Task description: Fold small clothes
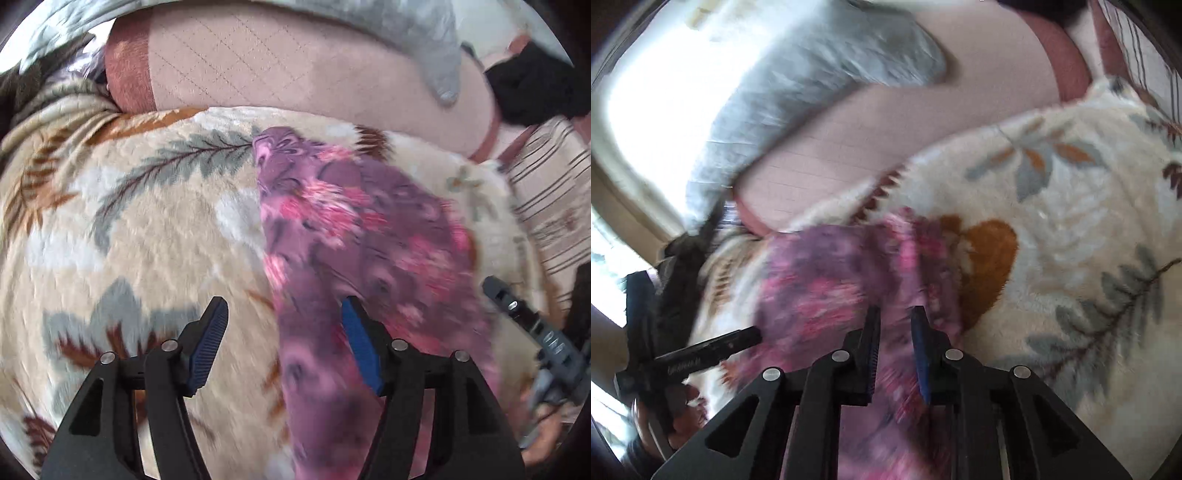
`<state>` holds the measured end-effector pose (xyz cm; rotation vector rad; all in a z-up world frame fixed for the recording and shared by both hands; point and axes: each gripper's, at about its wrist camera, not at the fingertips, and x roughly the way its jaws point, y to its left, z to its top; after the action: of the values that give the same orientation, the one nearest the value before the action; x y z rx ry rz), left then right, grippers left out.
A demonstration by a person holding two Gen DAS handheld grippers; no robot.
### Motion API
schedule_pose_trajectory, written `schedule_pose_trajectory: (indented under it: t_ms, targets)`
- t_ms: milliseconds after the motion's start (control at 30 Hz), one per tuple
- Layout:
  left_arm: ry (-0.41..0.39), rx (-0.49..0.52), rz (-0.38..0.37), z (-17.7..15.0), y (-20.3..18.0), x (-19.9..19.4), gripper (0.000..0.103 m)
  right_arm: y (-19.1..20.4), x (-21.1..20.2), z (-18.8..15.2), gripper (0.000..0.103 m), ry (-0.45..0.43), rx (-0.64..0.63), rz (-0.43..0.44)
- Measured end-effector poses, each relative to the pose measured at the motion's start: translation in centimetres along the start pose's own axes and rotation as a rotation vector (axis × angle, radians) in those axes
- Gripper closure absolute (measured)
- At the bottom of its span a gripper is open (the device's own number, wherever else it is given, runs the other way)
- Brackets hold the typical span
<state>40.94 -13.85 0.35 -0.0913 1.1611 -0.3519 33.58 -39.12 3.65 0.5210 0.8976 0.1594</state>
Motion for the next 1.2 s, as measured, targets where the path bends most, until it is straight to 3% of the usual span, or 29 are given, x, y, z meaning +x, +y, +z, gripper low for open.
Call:
schedule_pose_trajectory:
  t_ms: [67, 133, 200, 233, 300, 367, 433, 500, 600, 667, 733, 767, 900, 967, 1033, 1100, 1200]
  targets:
    - [-0.025, -0.019, -0.037, -1.6, 0.1, -1.3, 0.04, -0.2, -0.4, -1.6, 0.072, 0.039, -0.018, 0.057]
    - [0.008, -0.007, -0.029, -3.6, -0.2, -0.6, 0.04, -0.3, 1.2, -3.2, 0.075, 0.143, -0.07, 0.0]
    - [0.057, 0.022, 0.007, -5.5, -0.6, 1.0, 0.038, 0.6, 0.9, -4.3, 0.075, 0.11, -0.183, -0.06]
    - [0.038, 0.023, 0.005, -5.9, -0.6, 1.0, 0.038, 1.0, 0.8, -4.0, 0.073, 0.126, -0.2, -0.082]
    - [0.043, 0.005, -0.036, -5.7, -0.1, 0.0, 0.039, 0.9, 0.1, -3.1, 0.069, 0.134, -0.176, -0.102]
    - [0.036, -0.055, -0.107, -4.9, 1.2, -1.1, 0.039, -0.5, -0.8, -2.1, 0.053, 0.094, -0.106, -0.088]
    - [0.016, -0.115, -0.127, -4.2, 2.8, -1.7, 0.039, -2.7, -1.4, -1.5, 0.041, 0.071, -0.007, -0.097]
    - [0.044, -0.163, -0.148, -3.5, 4.1, -1.0, 0.039, -4.7, -0.6, -1.1, 0.041, 0.091, 0.083, -0.061]
    - [0.12, -0.219, -0.261, -3.3, 4.9, 1.2, 0.039, -5.7, 1.6, -0.9, 0.039, 0.13, 0.142, 0.037]
    - [0.155, -0.233, -0.305, -3.6, 4.6, 2.4, 0.037, -5.1, 1.7, -0.9, 0.027, 0.105, 0.12, 0.086]
    - [0.132, -0.222, -0.327, -3.5, 4.0, 2.5, 0.02, -4.5, 2.6, -0.8, 0.026, 0.13, 0.129, 0.173]
    - [0.126, -0.218, -0.338, -3.3, 3.5, 2.6, 0.019, -4.0, 3.5, -0.6, 0.026, 0.161, 0.131, 0.208]
    - [0.161, -0.216, -0.366, -3.0, 1.9, 3.3, 0.023, -1.9, 4.2, -0.3, 0.03, 0.168, 0.035, 0.117]
    - [0.158, -0.207, -0.331, -2.8, 1.2, 3.4, 0.04, -1.0, 4.0, -0.7, 0.06, 0.169, -0.014, 0.084]
    - [0.152, -0.192, -0.297, -2.8, 1.1, 3.2, 0.065, 0.1, 3.7, -1.1, 0.073, 0.147, -0.06, 0.064]
    - [0.14, -0.195, -0.287, -2.8, 1.0, 2.7, 0.076, 1.3, 3.2, -1.2, 0.078, 0.116, -0.104, 0.023]
    - [0.102, -0.147, -0.235, -2.8, 0.3, 0.9, 0.081, 2.4, 1.9, -1.4, 0.079, 0.072, -0.12, -0.041]
